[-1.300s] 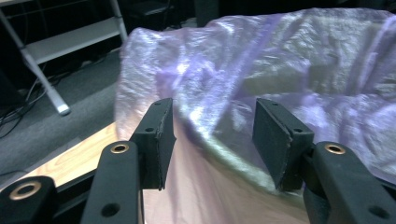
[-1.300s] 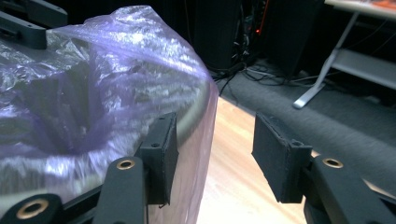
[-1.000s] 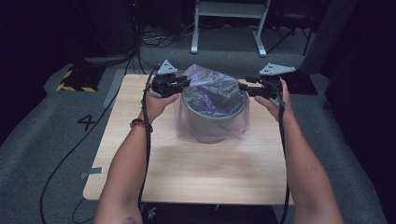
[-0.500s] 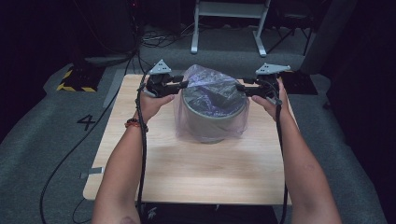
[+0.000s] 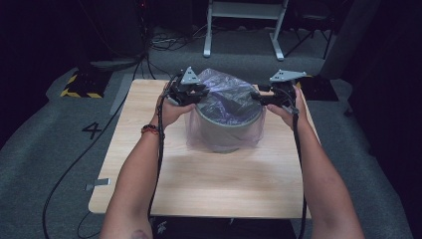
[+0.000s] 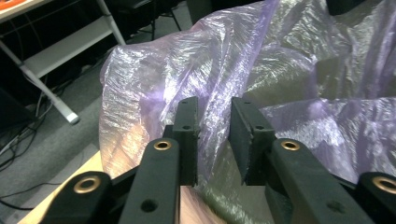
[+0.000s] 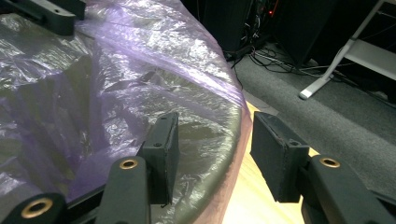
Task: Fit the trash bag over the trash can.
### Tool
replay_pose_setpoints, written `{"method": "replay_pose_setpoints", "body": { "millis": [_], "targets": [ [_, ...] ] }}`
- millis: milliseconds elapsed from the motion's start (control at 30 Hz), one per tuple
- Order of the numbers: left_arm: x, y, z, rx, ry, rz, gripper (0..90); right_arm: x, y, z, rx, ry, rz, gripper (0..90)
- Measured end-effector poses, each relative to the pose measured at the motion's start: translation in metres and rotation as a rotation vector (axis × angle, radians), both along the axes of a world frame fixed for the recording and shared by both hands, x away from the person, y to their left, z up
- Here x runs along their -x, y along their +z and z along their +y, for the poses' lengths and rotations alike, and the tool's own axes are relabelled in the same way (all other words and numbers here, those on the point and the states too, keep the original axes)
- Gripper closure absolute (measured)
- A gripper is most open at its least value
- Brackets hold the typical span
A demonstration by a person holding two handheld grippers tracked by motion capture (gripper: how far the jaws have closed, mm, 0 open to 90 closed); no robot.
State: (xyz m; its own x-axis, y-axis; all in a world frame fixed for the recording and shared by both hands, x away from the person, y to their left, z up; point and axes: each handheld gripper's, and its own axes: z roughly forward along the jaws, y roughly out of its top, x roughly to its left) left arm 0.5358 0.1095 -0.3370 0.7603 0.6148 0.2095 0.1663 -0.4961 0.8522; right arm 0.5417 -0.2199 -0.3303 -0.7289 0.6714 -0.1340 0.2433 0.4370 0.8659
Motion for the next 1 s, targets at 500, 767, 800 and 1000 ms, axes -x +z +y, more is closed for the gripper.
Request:
{"method": "replay_pose_setpoints", "body": {
  "millis": [500,767,800,1000],
  "targets": [
    [-0.012,0.01,0.005,0.038,0.091,-0.019,90.0,-0.002,-0.003,0.005,0.021,-0.007,0.004,52.5],
    [-0.034,0.012,0.016,0.091,0.166,0.012,90.0,-0.003,-0.002,0.002,0.007,-0.028,0.0,52.0],
    [-0.038,0.011,0.016,0.091,0.181,0.021,90.0,-0.003,-0.002,0.002,0.016,-0.035,-0.002,52.0],
    [-0.057,-0.009,0.011,0.077,0.235,0.12,90.0,-0.005,-0.004,0.001,0.012,-0.064,-0.001,52.1]
  ]
}}
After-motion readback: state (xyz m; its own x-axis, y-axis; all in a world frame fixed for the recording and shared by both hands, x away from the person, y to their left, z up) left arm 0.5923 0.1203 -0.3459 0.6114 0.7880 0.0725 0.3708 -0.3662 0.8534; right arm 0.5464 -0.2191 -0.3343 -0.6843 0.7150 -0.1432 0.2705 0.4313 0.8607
